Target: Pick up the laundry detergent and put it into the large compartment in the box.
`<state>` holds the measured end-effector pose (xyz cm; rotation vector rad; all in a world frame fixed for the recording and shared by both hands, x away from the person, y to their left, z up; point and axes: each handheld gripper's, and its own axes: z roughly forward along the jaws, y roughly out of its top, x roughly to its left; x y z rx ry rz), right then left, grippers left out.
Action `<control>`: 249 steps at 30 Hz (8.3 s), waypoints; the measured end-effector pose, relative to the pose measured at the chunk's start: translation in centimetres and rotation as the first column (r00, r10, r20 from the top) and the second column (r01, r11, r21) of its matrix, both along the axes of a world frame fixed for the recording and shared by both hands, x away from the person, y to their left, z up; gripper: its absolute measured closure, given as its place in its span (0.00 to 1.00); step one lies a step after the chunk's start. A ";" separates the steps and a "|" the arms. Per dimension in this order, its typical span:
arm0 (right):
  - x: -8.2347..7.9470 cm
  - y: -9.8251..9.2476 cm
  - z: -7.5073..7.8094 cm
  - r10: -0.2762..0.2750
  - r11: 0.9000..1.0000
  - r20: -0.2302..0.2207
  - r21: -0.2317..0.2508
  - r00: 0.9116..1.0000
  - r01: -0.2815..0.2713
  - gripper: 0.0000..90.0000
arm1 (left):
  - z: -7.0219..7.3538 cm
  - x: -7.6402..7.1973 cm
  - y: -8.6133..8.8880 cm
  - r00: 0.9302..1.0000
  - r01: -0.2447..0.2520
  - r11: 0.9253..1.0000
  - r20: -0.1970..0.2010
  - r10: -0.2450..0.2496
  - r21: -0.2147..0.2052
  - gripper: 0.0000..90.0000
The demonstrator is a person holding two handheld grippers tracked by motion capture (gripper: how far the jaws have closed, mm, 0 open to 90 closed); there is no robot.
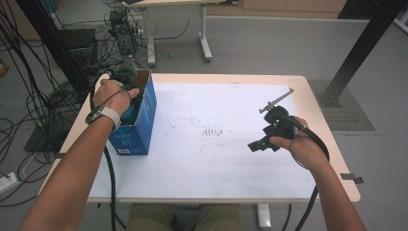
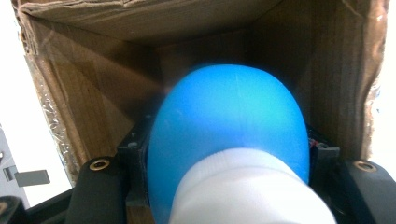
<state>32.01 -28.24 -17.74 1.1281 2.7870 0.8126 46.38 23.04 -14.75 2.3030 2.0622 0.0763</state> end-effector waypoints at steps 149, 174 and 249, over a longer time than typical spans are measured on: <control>-0.9 -0.7 1.5 -0.026 1.000 0.013 -0.017 1.000 0.026 0.10 | 15.4 -2.7 -2.1 0.921 0.352 0.936 0.189 -0.341 -0.028 0.06; -1.3 -1.8 2.0 -0.072 0.997 0.002 -0.018 0.997 0.072 0.10 | 16.9 -1.9 -6.7 0.766 0.626 0.780 0.209 -0.608 -0.022 0.06; -1.9 -2.8 1.4 -0.116 0.993 -0.008 -0.003 0.993 0.116 0.10 | 8.1 -1.7 -12.3 0.419 0.907 0.416 0.228 -0.879 -0.064 0.06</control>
